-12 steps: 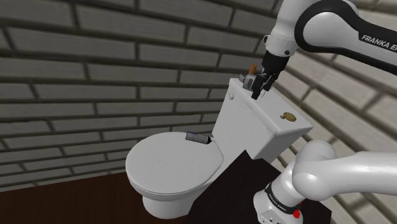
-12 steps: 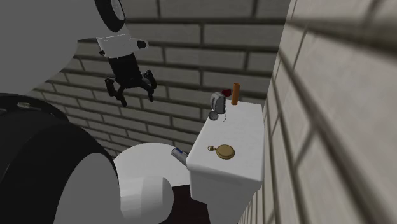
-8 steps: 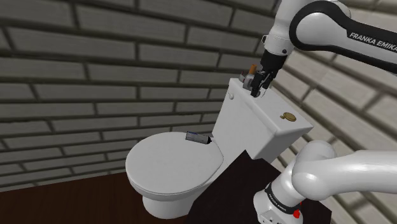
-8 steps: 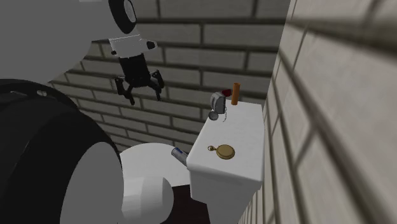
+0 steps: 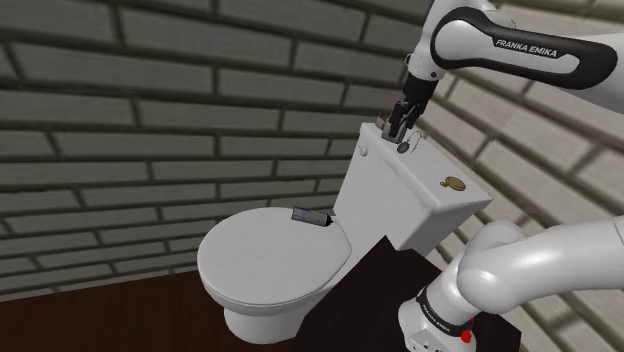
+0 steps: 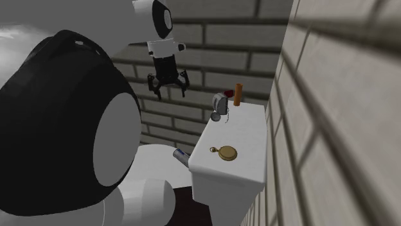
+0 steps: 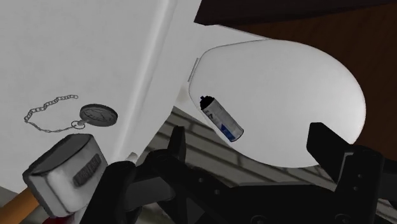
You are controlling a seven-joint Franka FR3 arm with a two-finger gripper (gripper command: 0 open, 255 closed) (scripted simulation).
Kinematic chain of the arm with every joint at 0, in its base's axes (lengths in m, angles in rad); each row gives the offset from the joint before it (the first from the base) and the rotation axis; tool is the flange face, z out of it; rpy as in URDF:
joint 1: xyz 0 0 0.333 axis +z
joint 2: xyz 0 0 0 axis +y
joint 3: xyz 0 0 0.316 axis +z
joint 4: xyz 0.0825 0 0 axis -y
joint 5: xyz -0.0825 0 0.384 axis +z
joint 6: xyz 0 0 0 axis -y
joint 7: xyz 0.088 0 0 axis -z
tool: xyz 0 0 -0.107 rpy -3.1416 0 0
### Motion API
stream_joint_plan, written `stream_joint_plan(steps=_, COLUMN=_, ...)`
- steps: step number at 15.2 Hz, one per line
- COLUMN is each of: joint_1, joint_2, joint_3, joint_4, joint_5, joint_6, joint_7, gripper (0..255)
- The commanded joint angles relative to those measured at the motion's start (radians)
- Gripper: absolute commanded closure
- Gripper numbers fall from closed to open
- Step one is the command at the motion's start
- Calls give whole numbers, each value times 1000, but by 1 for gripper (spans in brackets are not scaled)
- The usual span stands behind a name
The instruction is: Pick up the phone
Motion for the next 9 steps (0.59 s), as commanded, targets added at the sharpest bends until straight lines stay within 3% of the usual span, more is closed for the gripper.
stream_joint_plan(steps=1, joint_1=-6, joint_2=59, joint_3=-41, joint_4=39, joint_5=-3, joint_6=28, joint_7=-39, gripper=0)
stream_joint_plan(steps=9, joint_1=-24, joint_2=320, joint_3=-194, joint_4=233, joint_5=50, joint_6=111, joint_7=-208, gripper=0)
